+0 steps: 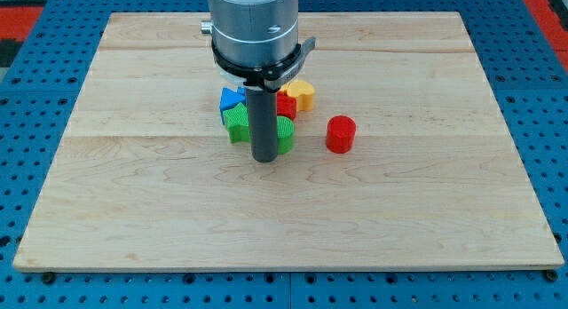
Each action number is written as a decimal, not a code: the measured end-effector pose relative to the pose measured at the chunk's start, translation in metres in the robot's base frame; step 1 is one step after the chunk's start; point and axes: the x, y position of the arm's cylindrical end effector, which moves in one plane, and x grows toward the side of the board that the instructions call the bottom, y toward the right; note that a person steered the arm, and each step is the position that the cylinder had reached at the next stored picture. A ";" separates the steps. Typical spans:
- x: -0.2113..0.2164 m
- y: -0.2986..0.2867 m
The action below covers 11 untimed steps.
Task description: Move the red circle to the right side of the red star
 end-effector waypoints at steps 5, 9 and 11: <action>-0.003 0.122; -0.012 0.095; -0.012 0.081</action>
